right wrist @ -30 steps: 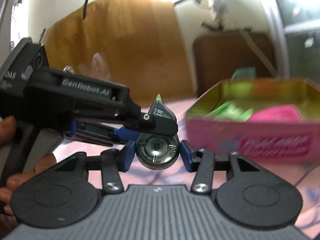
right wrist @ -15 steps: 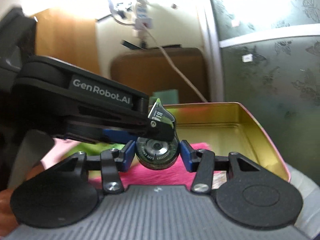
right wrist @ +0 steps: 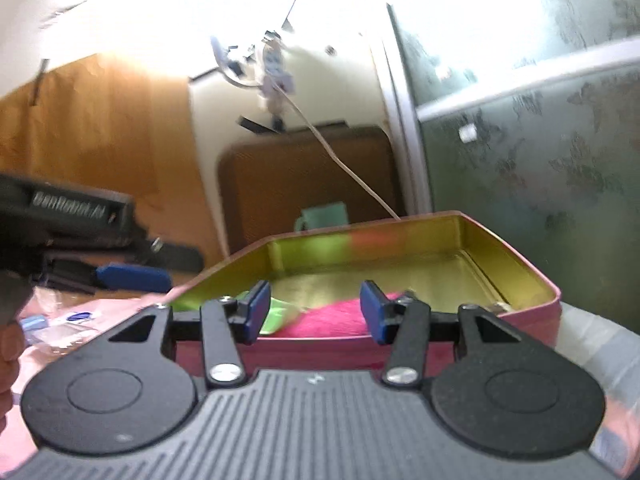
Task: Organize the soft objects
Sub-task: 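Lower the tape dispenser into the tin and open the right gripper, then grasp the clear plastic box with the right gripper, then lower the clear box into the tin with both grippers and release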
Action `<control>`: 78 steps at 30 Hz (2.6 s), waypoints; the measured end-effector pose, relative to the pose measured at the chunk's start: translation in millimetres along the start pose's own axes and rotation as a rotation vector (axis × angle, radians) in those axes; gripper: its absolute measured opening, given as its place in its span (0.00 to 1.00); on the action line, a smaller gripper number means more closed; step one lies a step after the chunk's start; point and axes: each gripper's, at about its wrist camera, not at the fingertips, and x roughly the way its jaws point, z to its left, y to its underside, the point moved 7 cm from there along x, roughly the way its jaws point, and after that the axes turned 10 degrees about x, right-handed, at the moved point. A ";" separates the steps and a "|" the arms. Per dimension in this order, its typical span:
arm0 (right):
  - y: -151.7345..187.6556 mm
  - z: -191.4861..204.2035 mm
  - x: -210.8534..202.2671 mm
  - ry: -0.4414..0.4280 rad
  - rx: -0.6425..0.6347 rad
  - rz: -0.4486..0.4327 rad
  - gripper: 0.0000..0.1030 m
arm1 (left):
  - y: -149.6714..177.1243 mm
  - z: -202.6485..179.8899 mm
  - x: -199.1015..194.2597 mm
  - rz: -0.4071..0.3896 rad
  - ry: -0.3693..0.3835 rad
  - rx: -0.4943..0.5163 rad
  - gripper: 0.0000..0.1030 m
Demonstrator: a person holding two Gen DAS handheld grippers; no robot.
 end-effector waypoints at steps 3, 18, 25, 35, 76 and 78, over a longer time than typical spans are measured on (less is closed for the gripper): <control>8.1 29.8 -10.3 -0.063 -0.038 -0.017 0.51 | 28.0 28.8 -36.1 0.008 -0.071 -0.001 0.53; 91.2 206.4 42.5 -0.477 -0.198 0.467 0.62 | 107.8 204.2 -141.9 -0.056 -0.434 -0.377 0.55; 97.2 223.2 125.4 -0.416 0.014 0.650 0.70 | 105.0 191.9 -141.5 -0.080 -0.422 -0.306 0.55; 89.8 221.6 138.3 -0.466 0.280 0.724 0.15 | 105.0 195.1 -146.7 -0.124 -0.404 -0.323 0.61; -10.8 53.5 2.7 -0.319 0.152 0.215 0.18 | -12.1 18.4 -7.1 0.007 0.151 -0.102 0.46; -26.6 38.0 14.2 -0.273 0.151 0.182 0.18 | -27.8 6.8 19.3 0.015 0.145 -0.062 0.46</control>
